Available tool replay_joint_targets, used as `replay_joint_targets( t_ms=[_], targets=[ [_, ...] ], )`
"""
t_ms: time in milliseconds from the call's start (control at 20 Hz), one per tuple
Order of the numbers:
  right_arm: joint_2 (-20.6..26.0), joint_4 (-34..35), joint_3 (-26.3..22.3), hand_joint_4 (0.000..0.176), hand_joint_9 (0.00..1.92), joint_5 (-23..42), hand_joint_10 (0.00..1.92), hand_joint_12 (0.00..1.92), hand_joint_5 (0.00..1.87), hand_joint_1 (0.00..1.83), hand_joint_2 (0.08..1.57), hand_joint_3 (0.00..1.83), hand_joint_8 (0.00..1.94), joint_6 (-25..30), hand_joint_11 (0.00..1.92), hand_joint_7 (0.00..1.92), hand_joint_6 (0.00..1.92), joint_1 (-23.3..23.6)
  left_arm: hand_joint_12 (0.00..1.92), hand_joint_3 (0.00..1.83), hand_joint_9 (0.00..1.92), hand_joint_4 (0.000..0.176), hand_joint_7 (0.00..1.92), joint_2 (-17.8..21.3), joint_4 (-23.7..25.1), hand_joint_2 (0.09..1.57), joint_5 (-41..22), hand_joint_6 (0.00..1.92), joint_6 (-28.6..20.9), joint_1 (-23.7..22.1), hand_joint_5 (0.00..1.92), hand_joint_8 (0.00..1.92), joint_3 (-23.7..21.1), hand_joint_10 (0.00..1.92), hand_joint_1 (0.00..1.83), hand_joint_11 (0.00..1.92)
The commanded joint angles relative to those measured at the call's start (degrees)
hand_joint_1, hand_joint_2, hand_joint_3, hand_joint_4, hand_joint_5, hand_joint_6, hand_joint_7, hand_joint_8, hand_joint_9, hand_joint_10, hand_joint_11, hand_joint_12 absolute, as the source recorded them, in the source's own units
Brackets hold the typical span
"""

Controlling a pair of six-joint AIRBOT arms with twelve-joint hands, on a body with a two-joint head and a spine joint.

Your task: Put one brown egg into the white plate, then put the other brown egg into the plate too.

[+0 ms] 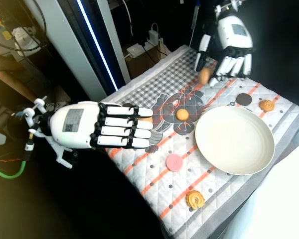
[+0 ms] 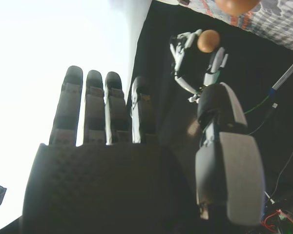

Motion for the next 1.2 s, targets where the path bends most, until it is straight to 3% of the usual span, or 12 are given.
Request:
replay_joint_targets(
  t_ms=[0,150,250,300,350,400,450,500,550,650,950,1150],
  targets=[
    [-0.4,1.8,0.4,0.091,0.12,6.5,0.01,0.02,0.16,0.35,1.21,0.00,0.01,0.2,0.12,0.17,0.01,0.5,1.65,0.00,0.82,0.000,1.10,-1.4,-0.7,1.06,-3.6,0.45,0.0,-1.4,1.16,0.94,1.7,1.04,1.25,0.25],
    [-1.9,1.3,1.3,0.110,0.12,6.5,0.00,0.02,0.16,0.33,1.20,0.00,0.00,0.2,0.12,0.16,0.00,1.5,1.73,0.00,0.77,0.000,1.05,-8.4,-3.9,1.04,2.2,0.64,1.7,-4.5,1.17,1.01,10.7,1.36,1.14,0.30],
    [-3.1,0.2,2.0,0.122,0.10,6.0,0.00,0.02,0.15,0.30,1.20,0.00,0.00,0.2,0.12,0.15,0.00,2.8,1.80,0.00,0.73,0.156,0.97,-12.1,-13.0,1.04,5.4,0.72,11.9,-4.8,1.13,1.31,14.9,1.56,1.07,0.31],
    [-4.1,-1.4,2.7,0.126,0.10,4.9,0.00,0.02,0.15,0.29,1.19,0.00,0.00,0.2,0.12,0.15,0.00,4.5,1.84,0.00,0.71,0.172,0.93,-13.3,-17.4,1.05,6.4,0.74,16.6,-4.5,1.11,1.36,16.5,1.59,1.06,0.32],
    [-5.1,-3.0,3.5,0.103,0.11,3.5,0.01,0.02,0.15,0.28,1.20,0.00,0.00,0.2,0.12,0.15,0.00,6.1,1.75,0.00,0.63,0.057,0.88,-13.8,-19.0,0.95,6.9,0.27,17.3,-3.8,0.90,1.00,17.3,1.41,0.94,0.24],
    [-5.9,-4.7,4.3,0.100,0.12,2.3,0.01,0.02,0.14,0.27,1.19,0.00,0.00,0.2,0.12,0.15,0.00,7.4,1.62,0.00,0.58,0.048,0.84,-14.0,-20.0,0.94,7.0,0.07,17.3,-3.5,0.76,0.64,17.8,1.17,0.85,0.21],
    [-6.7,-6.1,5.0,0.115,0.13,1.3,0.01,0.03,0.14,0.26,1.19,0.00,0.01,0.2,0.15,0.17,0.00,8.4,1.51,0.00,0.57,0.056,0.82,-14.2,-20.8,0.93,6.9,0.01,17.3,-3.3,0.67,0.36,17.8,0.97,0.81,0.20],
    [-7.0,-6.5,5.2,0.159,0.14,1.2,0.01,0.04,0.14,0.23,1.19,0.00,0.01,0.2,0.18,0.18,0.00,8.4,1.18,0.00,0.53,0.116,0.60,-14.1,-21.0,0.90,6.6,0.00,17.3,-3.2,0.36,0.03,17.6,0.34,0.77,0.13],
    [-7.0,-6.7,5.3,0.159,0.14,1.1,0.01,0.04,0.14,0.23,1.19,0.00,0.01,0.2,0.18,0.18,0.00,8.2,1.18,0.00,0.53,0.116,0.60,-13.6,-21.0,0.90,5.5,0.00,17.3,-2.9,0.36,0.03,16.5,0.34,0.77,0.13],
    [-7.0,-7.0,5.2,0.165,0.14,0.7,0.00,0.05,0.13,0.27,1.19,0.00,0.00,0.2,0.20,0.18,0.00,8.0,1.00,0.00,0.43,0.168,0.38,-10.8,-19.6,0.87,2.0,0.00,16.7,-1.9,0.20,0.00,12.6,0.05,0.76,0.02],
    [-7.2,-8.3,5.1,0.145,0.18,-0.8,0.01,0.08,0.19,0.44,1.10,0.00,0.01,0.2,0.23,0.24,0.01,6.3,0.62,0.00,0.17,0.176,0.09,4.0,-1.0,0.88,-16.5,0.00,-9.5,8.8,0.02,0.00,-5.4,0.00,0.61,0.00],
    [-8.2,-9.4,5.5,0.131,0.20,-3.9,0.00,0.52,0.27,0.63,1.02,0.02,0.00,0.2,0.07,0.28,0.00,6.4,0.60,0.00,0.17,0.176,0.13,12.5,1.7,0.85,-26.9,0.01,-11.4,17.2,0.07,0.01,-16.2,0.01,0.62,0.00]
  ],
)
